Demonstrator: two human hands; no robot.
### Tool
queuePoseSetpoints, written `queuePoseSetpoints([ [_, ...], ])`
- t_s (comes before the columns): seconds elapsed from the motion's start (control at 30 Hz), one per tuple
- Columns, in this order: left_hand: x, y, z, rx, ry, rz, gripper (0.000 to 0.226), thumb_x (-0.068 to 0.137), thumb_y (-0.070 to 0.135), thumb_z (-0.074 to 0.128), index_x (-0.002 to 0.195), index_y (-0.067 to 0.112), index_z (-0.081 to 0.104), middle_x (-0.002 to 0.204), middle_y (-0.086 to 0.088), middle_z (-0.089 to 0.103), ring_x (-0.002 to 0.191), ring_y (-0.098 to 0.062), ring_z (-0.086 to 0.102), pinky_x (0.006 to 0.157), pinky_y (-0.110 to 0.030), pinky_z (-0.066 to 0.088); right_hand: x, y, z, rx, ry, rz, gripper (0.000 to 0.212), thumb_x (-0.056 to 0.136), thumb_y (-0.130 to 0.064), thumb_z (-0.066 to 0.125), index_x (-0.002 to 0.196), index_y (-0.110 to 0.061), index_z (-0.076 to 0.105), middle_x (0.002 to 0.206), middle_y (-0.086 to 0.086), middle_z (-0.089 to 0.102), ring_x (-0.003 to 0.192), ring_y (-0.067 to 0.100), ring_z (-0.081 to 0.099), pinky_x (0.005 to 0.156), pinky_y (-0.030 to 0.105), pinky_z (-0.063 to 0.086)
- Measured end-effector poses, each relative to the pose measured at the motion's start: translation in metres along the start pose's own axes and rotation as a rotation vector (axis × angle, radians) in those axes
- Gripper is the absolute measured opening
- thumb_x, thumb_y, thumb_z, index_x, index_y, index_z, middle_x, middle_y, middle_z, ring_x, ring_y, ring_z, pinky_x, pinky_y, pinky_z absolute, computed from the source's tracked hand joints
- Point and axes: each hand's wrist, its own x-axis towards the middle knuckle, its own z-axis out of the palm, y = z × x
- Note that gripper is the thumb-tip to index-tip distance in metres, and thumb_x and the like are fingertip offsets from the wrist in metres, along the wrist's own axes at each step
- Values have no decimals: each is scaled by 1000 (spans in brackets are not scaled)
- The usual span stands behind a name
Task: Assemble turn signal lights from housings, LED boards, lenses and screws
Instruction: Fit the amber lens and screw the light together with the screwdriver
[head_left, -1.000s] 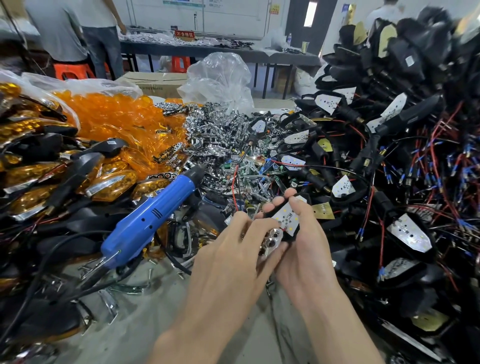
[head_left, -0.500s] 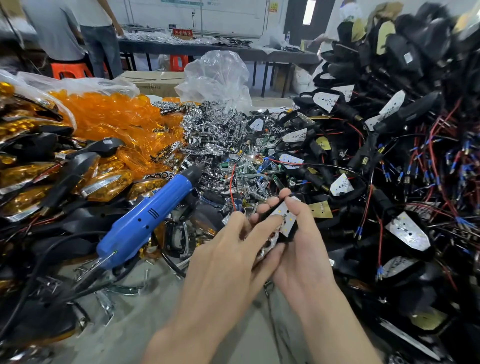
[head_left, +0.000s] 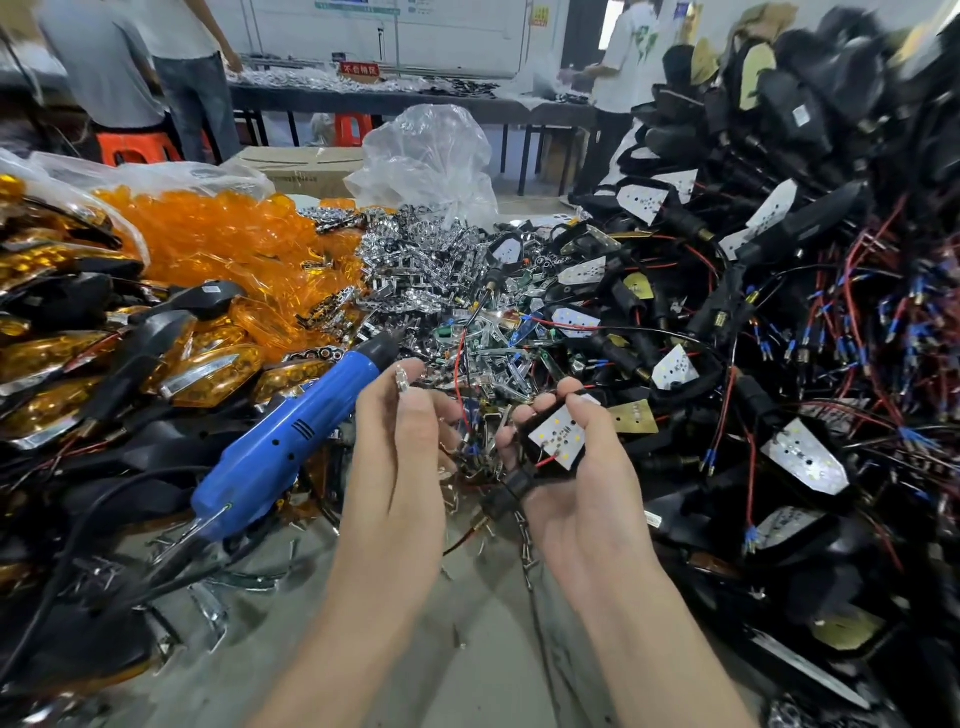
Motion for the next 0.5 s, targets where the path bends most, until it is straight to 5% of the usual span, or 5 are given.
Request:
queuePoseSetpoints([
  [0.1, 5, -1, -1, -36, -19, -27, 29, 98, 58, 37, 119, 45, 52, 115, 16, 69, 98, -3, 62, 88, -28, 46, 1, 1, 0, -48, 4, -43, 25, 103, -11, 47, 88, -15, 67, 69, 4, 62, 59, 20, 64, 52, 33, 55],
  [0.2, 9, -1, -1, -183, -63, -95, 42, 87, 61, 49, 122, 38, 54, 120, 14, 68, 105, -8, 64, 95, -38, 49, 0, 2, -2, -111, -10, -125, 34, 103, -8, 48, 82, -18, 72, 72, 5, 62, 62, 21, 64, 54, 34, 55],
  [0.33, 8, 4, -2, -280, -150, -122, 41, 79, 53, 64, 118, 41, 61, 113, -3, 70, 113, -18, 66, 88, -22, 53, -3, 2, -1, -154, -17, -178, 28, 103, -8, 48, 88, -17, 70, 74, 3, 63, 64, 19, 65, 54, 32, 55],
  [0.5, 6, 9, -1, -209, -161, -84, 34, 85, 47, 68, 116, 37, 61, 106, -13, 67, 95, -18, 72, 78, -15, 51, -6, -1, 0, -128, -1, -149, 20, 103, -9, 49, 94, -14, 66, 72, 2, 63, 60, 17, 63, 47, 29, 49],
])
